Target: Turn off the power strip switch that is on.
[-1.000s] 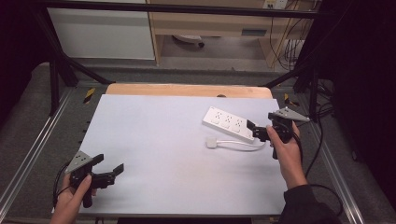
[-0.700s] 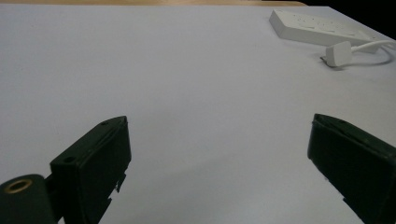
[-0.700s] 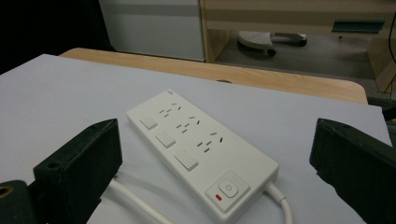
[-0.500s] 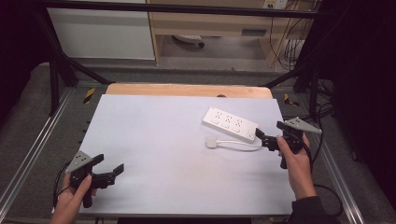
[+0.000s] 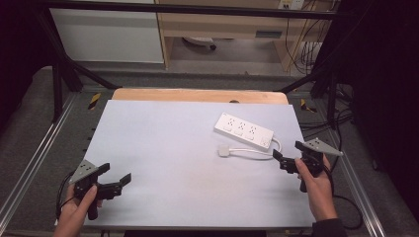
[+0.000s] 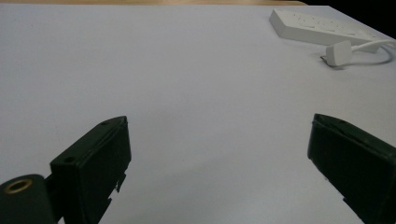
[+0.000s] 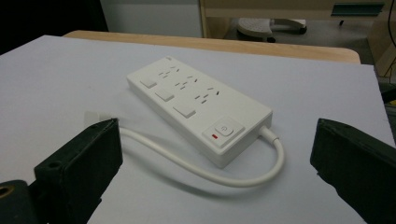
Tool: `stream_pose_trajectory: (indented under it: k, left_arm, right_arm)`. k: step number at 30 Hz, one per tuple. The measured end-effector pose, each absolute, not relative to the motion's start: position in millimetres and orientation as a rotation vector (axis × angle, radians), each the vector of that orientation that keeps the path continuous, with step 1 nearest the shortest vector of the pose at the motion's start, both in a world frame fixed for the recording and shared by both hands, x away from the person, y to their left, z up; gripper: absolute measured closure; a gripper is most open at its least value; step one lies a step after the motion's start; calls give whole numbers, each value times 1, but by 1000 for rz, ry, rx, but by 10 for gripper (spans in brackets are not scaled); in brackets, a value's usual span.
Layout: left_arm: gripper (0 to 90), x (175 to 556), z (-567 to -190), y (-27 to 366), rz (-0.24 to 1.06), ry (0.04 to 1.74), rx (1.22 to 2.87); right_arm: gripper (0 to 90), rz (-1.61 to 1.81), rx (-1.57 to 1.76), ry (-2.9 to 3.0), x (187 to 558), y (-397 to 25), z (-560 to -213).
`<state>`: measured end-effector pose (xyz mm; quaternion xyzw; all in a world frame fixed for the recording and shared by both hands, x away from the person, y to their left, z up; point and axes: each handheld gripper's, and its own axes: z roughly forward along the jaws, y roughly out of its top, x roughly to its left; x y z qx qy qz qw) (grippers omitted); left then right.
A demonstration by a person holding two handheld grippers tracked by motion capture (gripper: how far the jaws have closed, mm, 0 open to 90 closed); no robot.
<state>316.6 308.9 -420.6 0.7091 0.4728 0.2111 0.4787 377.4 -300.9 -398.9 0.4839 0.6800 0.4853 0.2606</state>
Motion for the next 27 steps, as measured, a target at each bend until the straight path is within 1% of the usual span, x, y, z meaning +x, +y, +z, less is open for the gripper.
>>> stream_pose_trajectory:
  k: [5,12,27]
  left_arm:
    - [61,316,-420,309,516,1153,1730]
    - [61,316,-420,309,517,1151,1729]
    - [61,316,-420,308,515,1145,1728]
  right_arm:
    - [51,1325,1312,1862,370,-295,-409]
    - [55,1322,1300,1913,362,-285,-420]
    - [38,1220,1283,2056,364,-257,-450]
